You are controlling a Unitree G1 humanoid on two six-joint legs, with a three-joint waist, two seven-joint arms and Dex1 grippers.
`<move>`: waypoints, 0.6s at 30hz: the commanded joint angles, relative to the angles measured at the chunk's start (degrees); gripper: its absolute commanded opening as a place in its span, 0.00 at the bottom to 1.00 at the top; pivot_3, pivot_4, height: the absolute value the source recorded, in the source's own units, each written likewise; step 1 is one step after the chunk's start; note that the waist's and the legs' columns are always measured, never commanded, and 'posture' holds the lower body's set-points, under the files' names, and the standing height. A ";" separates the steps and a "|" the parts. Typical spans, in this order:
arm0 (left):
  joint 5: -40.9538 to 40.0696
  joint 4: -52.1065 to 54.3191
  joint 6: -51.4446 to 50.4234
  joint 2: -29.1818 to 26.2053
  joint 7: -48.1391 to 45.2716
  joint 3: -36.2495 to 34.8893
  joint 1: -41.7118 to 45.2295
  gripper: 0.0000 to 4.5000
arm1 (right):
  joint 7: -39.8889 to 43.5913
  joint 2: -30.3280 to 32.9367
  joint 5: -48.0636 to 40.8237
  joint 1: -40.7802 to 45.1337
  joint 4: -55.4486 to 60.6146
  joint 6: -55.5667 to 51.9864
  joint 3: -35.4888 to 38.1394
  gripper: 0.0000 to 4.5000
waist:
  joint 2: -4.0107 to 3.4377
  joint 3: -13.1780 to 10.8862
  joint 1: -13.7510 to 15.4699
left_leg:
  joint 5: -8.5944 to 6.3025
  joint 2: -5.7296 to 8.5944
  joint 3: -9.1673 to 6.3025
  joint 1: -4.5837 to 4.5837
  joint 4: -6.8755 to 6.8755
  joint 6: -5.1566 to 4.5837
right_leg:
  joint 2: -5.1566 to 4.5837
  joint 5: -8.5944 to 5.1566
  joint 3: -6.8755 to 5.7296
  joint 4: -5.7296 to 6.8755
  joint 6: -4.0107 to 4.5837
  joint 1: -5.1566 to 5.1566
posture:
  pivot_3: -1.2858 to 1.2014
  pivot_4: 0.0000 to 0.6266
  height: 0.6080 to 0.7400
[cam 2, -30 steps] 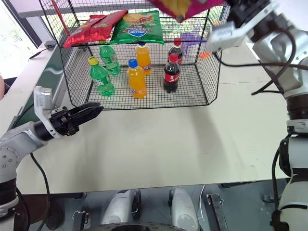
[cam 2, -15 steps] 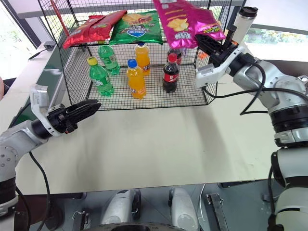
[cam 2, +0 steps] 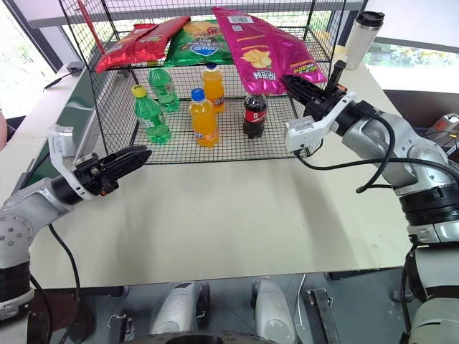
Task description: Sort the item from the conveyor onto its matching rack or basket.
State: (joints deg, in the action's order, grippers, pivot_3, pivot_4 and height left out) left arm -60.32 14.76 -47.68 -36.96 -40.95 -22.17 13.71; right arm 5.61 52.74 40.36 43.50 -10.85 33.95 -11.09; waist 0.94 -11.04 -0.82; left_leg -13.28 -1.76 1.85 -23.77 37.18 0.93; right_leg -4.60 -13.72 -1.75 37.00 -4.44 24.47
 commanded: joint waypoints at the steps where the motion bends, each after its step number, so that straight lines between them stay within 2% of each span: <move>1: -0.35 1.02 1.31 0.33 0.35 -1.07 0.01 0.45 | 0.59 -0.05 -1.19 0.75 1.99 -0.08 2.21 0.00 | 0.00 0.00 0.07 | 0.00 0.00 0.00 0.00 -0.01 0.00 | 0.00 0.02 0.00 0.00 -0.04 0.00 | 0.52 0.24 1.00; 5: 0.37 1.11 1.77 0.44 0.36 -0.96 -0.69 0.45 | 4.79 0.12 -5.29 -1.28 2.74 2.06 1.24 0.00 | 0.00 0.00 0.04 | 0.00 0.00 0.00 0.00 0.00 0.00 | 0.00 0.02 0.00 0.00 -0.04 0.00 | 0.52 0.24 1.00; 8: 0.00 0.85 1.85 0.73 0.65 -1.34 -0.55 0.45 | 4.97 0.22 -5.21 -2.96 3.15 1.00 2.57 0.00 | 0.01 0.01 0.13 | 0.00 0.00 -0.02 0.01 0.00 0.00 | 0.00 0.01 -0.01 0.00 -0.02 -0.02 | 0.52 0.24 1.00; 11: 0.66 0.37 2.10 1.08 0.50 -0.62 -0.28 0.45 | 4.42 -0.07 -3.48 -1.63 2.12 0.25 2.75 0.00 | 0.01 0.00 0.05 | 0.00 0.00 0.03 0.01 0.01 0.00 | -0.01 0.01 0.02 0.00 -0.02 -0.01 | 0.52 0.24 1.00; 18: 1.34 -0.48 2.23 1.90 0.52 0.34 1.10 0.45 | -2.51 -1.32 6.09 7.15 -7.06 -6.48 1.00 0.00 | 0.01 0.00 -0.01 | 0.00 0.00 0.04 0.05 -0.01 0.00 | 0.00 -0.02 0.02 0.00 0.04 -0.01 | 0.52 0.24 1.00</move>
State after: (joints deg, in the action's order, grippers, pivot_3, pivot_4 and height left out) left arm -59.14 13.66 -46.65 -34.96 -40.41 -21.46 14.14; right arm 4.85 51.68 45.54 48.51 -16.94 28.68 -10.91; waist 0.95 -11.03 -0.82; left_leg -13.28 -1.75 1.89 -23.73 37.16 0.94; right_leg -4.60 -13.74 -1.73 36.99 -4.40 24.45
